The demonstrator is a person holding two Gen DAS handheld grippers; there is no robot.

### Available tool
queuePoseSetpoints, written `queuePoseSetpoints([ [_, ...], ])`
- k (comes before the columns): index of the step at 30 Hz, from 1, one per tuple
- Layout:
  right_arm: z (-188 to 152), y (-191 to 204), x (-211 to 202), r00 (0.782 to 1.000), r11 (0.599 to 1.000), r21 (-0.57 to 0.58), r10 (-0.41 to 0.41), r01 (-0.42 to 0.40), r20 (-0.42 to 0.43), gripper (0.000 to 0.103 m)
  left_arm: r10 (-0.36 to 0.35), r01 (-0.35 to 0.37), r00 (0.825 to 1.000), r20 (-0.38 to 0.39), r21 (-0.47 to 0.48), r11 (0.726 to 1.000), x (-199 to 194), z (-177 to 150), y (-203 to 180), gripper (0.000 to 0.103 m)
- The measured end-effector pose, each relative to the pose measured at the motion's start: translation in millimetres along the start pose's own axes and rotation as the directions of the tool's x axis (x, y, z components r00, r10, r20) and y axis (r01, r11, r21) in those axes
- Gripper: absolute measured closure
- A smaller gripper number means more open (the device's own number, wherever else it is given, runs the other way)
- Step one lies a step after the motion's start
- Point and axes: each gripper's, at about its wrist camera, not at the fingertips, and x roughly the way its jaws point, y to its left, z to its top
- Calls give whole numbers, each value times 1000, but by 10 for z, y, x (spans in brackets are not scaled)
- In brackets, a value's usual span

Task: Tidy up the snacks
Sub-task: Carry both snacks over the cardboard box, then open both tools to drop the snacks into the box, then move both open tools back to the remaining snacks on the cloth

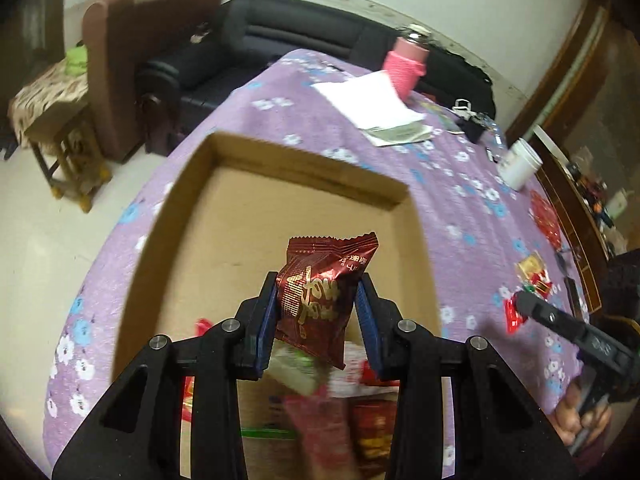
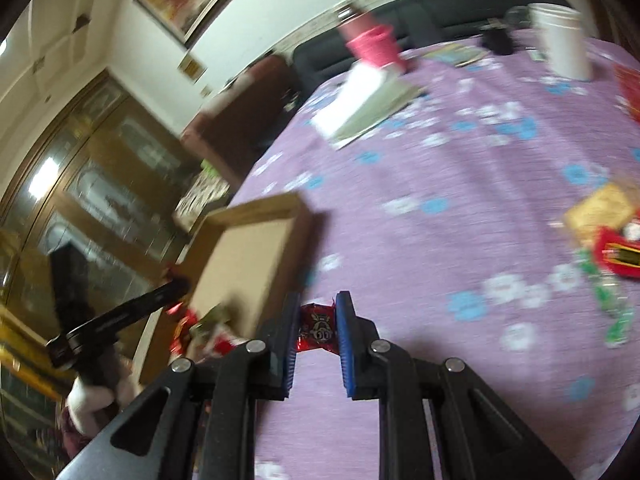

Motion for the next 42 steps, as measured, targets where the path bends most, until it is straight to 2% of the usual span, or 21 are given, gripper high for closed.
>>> queuePoseSetpoints([
  [8, -62, 740, 543, 996, 991, -136, 4, -17, -94, 82, -29, 29, 1000, -5, -76, 997, 12, -36, 312, 66],
  [12, -124, 941, 810, 990, 982, -191, -33, 7, -134, 79, -49, 49, 999, -2, -107, 993, -52, -48, 376, 66],
  [16, -224, 1006, 884, 988, 975, -219, -56, 23, -143, 79, -51, 51, 999, 5, -121, 991, -166, -91, 395, 64],
  [20, -252, 1008, 829, 989, 974, -224, -71, 40, -132, 79, -60, 64, 998, 31, -139, 988, -264, -97, 397, 62],
  [24, -229, 950, 723, 990, 977, -207, -77, 52, -115, 73, -48, 56, 997, 54, -159, 986, -375, -106, 357, 44],
  [26, -229, 926, 658, 992, 978, -201, -81, 59, -102, 68, -68, 81, 994, 83, -166, 983, -471, -116, 330, 44],
  [34, -276, 804, 416, 993, 983, -166, -94, 82, -68, 66, -91, 112, 981, 172, -120, 986, -837, -188, 61, 44],
  [37, -308, 744, 309, 993, 984, -150, -109, 100, -49, 54, -108, 127, 976, 192, -93, 988, -933, -231, -75, 44],
  [40, -349, 705, 179, 992, 983, -142, -123, 118, -22, 53, -148, 165, 960, 237, -54, 985, -1121, -295, -250, 44],
  [42, -376, 679, 79, 991, 981, -142, -133, 131, -6, 53, -131, 143, 944, 303, -17, 990, -1311, -342, -373, 44],
])
